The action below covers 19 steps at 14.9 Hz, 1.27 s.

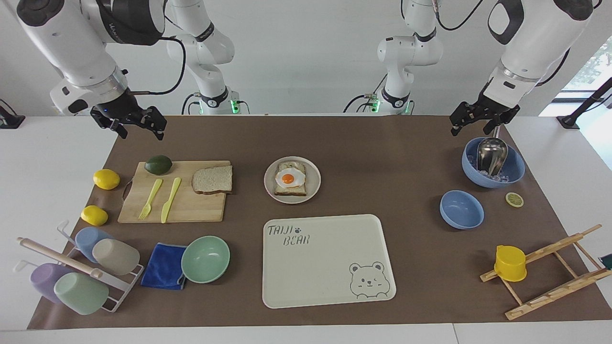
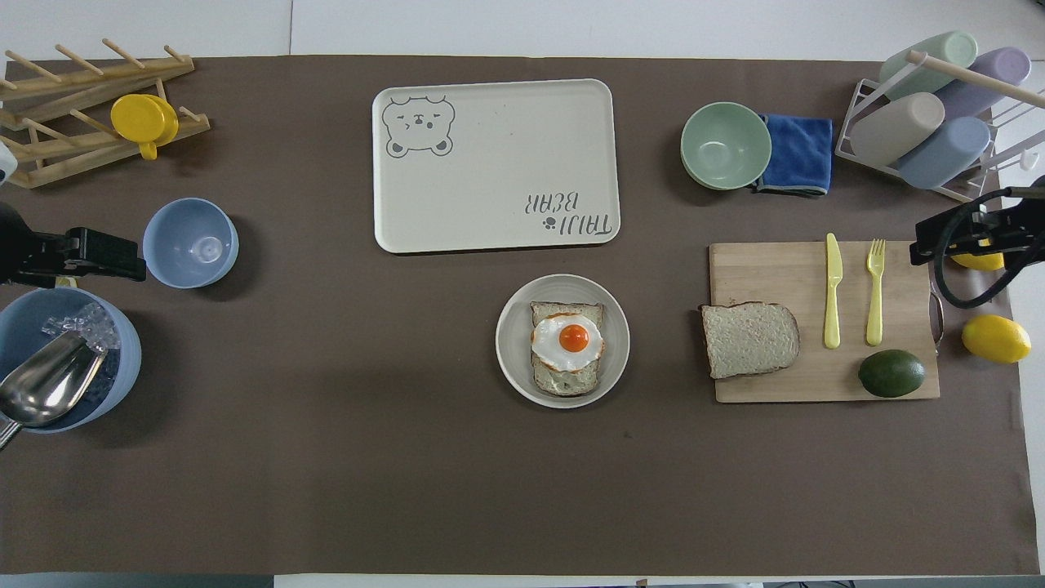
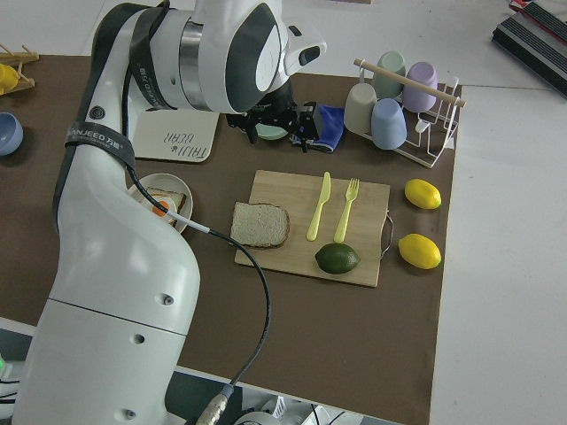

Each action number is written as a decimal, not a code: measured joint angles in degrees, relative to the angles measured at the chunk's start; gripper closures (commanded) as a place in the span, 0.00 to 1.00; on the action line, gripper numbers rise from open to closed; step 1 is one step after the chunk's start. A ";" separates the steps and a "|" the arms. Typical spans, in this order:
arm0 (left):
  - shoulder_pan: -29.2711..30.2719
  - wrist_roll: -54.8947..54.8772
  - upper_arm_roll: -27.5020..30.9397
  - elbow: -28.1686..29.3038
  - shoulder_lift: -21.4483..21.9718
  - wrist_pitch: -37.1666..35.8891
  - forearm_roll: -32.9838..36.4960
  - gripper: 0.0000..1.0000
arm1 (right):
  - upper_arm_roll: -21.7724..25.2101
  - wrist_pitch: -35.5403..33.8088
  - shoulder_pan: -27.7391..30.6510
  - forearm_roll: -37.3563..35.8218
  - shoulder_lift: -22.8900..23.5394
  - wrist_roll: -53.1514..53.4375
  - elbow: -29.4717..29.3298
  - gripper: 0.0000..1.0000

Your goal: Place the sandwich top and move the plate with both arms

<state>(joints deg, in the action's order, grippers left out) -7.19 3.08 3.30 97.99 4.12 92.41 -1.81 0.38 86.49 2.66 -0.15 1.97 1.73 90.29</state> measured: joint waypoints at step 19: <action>0.00 0.00 0.00 0.00 0.00 0.00 0.00 0.00 | -1.71 1.44 -14.18 -11.08 2.93 8.71 3.90 0.00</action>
<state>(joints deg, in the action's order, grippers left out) -7.19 3.08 3.30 97.99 4.12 92.41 -1.81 -1.33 87.93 -11.52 -11.22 4.90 10.43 94.19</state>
